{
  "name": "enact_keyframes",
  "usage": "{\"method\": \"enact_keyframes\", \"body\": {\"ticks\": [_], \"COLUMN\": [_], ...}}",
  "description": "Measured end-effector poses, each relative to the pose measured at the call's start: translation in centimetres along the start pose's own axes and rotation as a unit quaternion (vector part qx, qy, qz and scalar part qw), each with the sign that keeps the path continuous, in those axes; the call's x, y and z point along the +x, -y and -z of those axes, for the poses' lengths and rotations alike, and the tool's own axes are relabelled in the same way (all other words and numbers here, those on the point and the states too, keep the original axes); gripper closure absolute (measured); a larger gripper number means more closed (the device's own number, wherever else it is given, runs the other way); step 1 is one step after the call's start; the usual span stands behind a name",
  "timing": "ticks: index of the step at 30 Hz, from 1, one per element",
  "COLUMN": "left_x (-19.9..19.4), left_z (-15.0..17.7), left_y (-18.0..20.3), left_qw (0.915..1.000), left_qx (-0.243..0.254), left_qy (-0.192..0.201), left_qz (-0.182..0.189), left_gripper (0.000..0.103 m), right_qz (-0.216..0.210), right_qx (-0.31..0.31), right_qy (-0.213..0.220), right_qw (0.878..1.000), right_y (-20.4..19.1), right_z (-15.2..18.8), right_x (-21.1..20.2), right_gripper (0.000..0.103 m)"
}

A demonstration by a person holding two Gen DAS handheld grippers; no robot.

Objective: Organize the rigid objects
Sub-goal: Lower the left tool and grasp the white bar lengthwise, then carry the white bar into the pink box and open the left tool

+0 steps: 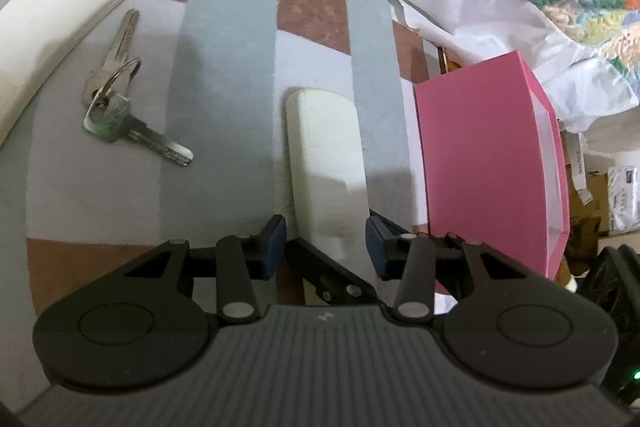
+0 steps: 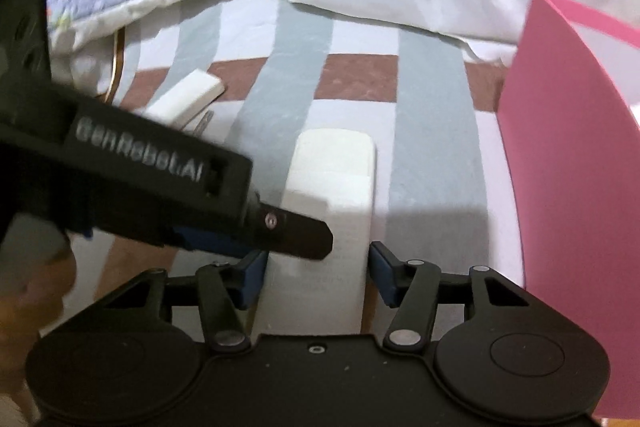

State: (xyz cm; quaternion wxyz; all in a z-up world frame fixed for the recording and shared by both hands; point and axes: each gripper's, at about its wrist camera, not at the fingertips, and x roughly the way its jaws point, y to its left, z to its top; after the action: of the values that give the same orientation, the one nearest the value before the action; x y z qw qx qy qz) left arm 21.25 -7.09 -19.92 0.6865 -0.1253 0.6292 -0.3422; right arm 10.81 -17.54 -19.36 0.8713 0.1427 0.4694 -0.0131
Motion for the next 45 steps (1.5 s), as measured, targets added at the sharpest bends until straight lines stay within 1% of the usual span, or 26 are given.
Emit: {"method": "enact_keyframes", "body": {"ticks": [3,5,9,12,17,24,28,31,37,42,45], "left_x": [0.1,0.1,-0.3,-1.6,-4.6,-8.2,-9.9,-11.0,-11.7,-10.7,-9.3], "left_z": [0.6,1.0,1.9,2.6,4.2,6.1,6.5,6.5,6.4,5.8,5.0], "left_y": [0.7,1.3,2.5,3.8,5.7,8.6,10.7,12.4,16.4,20.2,22.7], "left_qw": [0.9997,0.9989,0.9971,0.9950,0.9913,0.9845,0.9816,0.9805,0.9736,0.9704,0.9704], "left_qx": [0.017,0.032,0.056,0.078,0.104,0.132,0.144,0.151,0.191,0.211,0.216], "left_qy": [0.012,0.015,0.016,0.035,0.070,0.111,0.124,0.125,0.124,0.112,0.102], "left_qz": [-0.012,-0.031,-0.048,-0.052,-0.043,-0.031,-0.019,-0.010,0.011,0.030,0.039], "left_gripper": [0.062,0.068,0.066,0.068,0.069,0.069,0.069,0.069,0.069,0.069,0.069], "right_qz": [-0.007,-0.007,0.007,0.016,0.020,0.018,0.027,0.030,0.038,0.040,0.056], "right_qx": [-0.003,-0.013,-0.055,-0.070,-0.088,-0.103,-0.117,-0.115,-0.092,-0.051,-0.042], "right_qy": [0.009,0.011,0.023,0.040,0.060,0.107,0.130,0.142,0.162,0.165,0.165], "right_qw": [1.000,1.000,0.998,0.997,0.994,0.989,0.984,0.983,0.982,0.984,0.984], "right_y": [0.1,-0.1,-1.1,-1.6,-2.2,-2.3,-2.4,-2.0,-0.2,3.0,5.1], "right_z": [0.6,0.7,1.4,1.6,1.7,1.6,1.2,0.7,0.0,-0.6,-1.0], "right_x": [-0.4,-0.3,-1.4,-2.7,-4.8,-8.9,-11.5,-13.3,-17.1,-19.7,-20.8], "right_gripper": [0.042,0.042,0.043,0.043,0.043,0.044,0.044,0.044,0.044,0.044,0.044]}}
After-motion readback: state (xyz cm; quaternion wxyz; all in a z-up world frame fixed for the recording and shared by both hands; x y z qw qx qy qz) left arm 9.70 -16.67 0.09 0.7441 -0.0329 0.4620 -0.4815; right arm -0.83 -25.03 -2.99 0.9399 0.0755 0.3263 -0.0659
